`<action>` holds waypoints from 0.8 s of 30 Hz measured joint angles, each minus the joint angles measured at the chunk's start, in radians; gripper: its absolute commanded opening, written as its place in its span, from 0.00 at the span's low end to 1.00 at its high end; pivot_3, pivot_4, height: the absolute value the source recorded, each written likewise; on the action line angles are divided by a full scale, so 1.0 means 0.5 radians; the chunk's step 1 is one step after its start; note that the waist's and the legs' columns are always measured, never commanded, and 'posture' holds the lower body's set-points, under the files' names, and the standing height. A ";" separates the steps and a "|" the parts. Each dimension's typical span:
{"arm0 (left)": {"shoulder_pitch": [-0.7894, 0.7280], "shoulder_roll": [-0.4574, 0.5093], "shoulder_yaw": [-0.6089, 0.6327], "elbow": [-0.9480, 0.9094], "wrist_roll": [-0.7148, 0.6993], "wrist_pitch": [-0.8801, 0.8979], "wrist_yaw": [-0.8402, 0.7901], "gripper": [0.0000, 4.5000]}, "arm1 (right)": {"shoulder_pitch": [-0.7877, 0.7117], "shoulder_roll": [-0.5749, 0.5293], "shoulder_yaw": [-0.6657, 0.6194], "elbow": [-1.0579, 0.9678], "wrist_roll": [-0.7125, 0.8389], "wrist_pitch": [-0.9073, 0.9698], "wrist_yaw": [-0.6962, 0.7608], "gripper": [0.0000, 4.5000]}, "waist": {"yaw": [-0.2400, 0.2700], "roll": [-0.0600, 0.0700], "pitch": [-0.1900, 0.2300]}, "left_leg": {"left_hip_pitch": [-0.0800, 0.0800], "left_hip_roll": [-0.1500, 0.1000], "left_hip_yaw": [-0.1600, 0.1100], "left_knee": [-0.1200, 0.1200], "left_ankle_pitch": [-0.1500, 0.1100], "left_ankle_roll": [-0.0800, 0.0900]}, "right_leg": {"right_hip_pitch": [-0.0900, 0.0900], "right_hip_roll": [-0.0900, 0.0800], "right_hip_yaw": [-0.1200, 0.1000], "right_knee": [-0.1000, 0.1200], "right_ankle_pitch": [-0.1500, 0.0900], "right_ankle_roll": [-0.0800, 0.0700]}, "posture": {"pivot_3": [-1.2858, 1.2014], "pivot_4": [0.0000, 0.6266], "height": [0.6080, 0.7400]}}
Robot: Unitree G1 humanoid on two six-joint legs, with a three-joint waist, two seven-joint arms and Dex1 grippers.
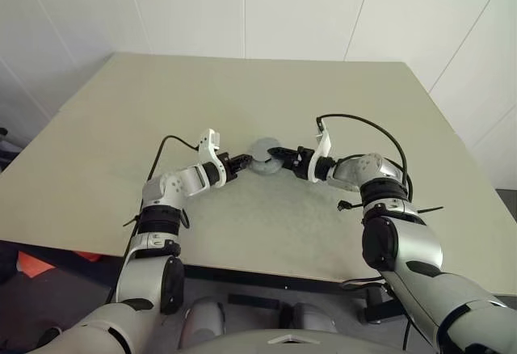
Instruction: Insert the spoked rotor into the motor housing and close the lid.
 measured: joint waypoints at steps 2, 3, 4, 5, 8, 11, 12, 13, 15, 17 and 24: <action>0.015 0.002 0.036 -0.006 -0.010 -0.029 0.002 0.00 | -0.016 0.014 -0.040 0.044 0.033 -0.014 -0.042 0.45 | -0.001 0.000 0.000 | -0.002 0.001 0.001 -0.001 0.000 0.000 | -0.003 0.001 0.000 0.000 0.003 -0.006 | 0.52 0.00 1.00; 0.025 0.007 0.064 -0.013 -0.022 -0.042 0.004 0.00 | -0.019 0.024 -0.067 0.065 0.052 -0.022 -0.065 0.45 | -0.001 0.000 0.000 | -0.004 0.001 0.001 -0.002 0.000 0.000 | -0.006 0.001 0.000 0.000 0.004 -0.007 | 0.52 0.00 1.00; 0.033 0.017 0.100 -0.021 -0.038 -0.055 0.005 0.00 | -0.020 0.029 -0.091 0.081 0.067 -0.029 -0.079 0.45 | -0.001 0.001 0.001 | -0.009 0.001 0.002 -0.002 0.000 -0.001 | -0.011 0.001 0.000 0.001 0.004 -0.008 | 0.52 0.00 1.00; 0.034 0.033 0.125 -0.026 -0.050 -0.063 0.009 0.00 | -0.024 0.032 -0.111 0.094 0.083 -0.032 -0.094 0.45 | 0.000 0.001 0.001 | -0.013 0.001 0.002 -0.002 0.000 -0.001 | -0.016 0.001 0.000 0.002 0.005 -0.009 | 0.52 0.00 1.00; 0.048 0.080 0.211 -0.037 -0.090 -0.082 0.024 0.00 | -0.042 0.048 -0.166 0.118 0.131 -0.032 -0.155 0.45 | 0.002 0.001 0.001 | -0.027 0.002 0.002 0.001 0.001 0.000 | -0.028 0.001 0.000 0.004 0.006 -0.011 | 0.52 0.00 1.00; 0.100 0.115 0.286 -0.070 -0.136 -0.087 0.046 0.00 | -0.051 0.077 -0.211 0.119 0.165 -0.027 -0.207 0.45 | 0.011 0.002 0.002 | -0.039 0.002 0.001 0.004 0.001 0.001 | -0.036 0.001 -0.002 0.004 0.006 -0.011 | 0.52 0.00 1.00; 0.121 0.120 0.312 -0.093 -0.159 -0.083 0.055 0.00 | -0.055 0.084 -0.222 0.119 0.184 -0.020 -0.225 0.45 | 0.014 0.003 0.003 | -0.040 0.003 0.001 0.005 0.001 0.003 | -0.037 0.001 -0.003 0.004 0.006 -0.011 | 0.52 0.00 1.00; 0.136 0.126 0.343 -0.113 -0.181 -0.077 0.061 0.00 | -0.061 0.090 -0.232 0.119 0.207 -0.012 -0.239 0.45 | 0.018 0.003 0.004 | -0.042 0.003 0.002 0.006 0.001 0.004 | -0.037 0.001 -0.003 0.003 0.006 -0.011 | 0.52 0.00 1.00; 0.176 0.147 0.368 -0.178 -0.222 -0.065 0.063 0.00 | -0.079 0.108 -0.260 0.110 0.245 0.018 -0.257 0.45 | 0.023 0.003 0.006 | -0.044 0.004 0.002 0.008 0.000 0.006 | -0.038 0.001 -0.004 0.003 0.006 -0.011 | 0.52 0.00 1.00; 0.214 0.167 0.382 -0.239 -0.257 -0.035 0.064 0.00 | -0.091 0.134 -0.291 0.055 0.307 0.068 -0.286 0.45 | 0.025 0.004 0.007 | -0.044 0.004 0.002 0.009 -0.001 0.005 | -0.038 0.001 -0.004 0.003 0.006 -0.011 | 0.52 0.00 1.00; 0.422 0.213 0.411 -0.390 -0.405 0.112 0.044 0.44 | -0.220 0.227 -0.367 -0.352 0.579 0.322 -0.412 0.45 | 0.025 0.005 0.009 | -0.043 0.004 0.002 0.009 -0.001 0.003 | -0.037 0.001 -0.004 0.005 0.006 -0.011 | 0.52 0.00 1.00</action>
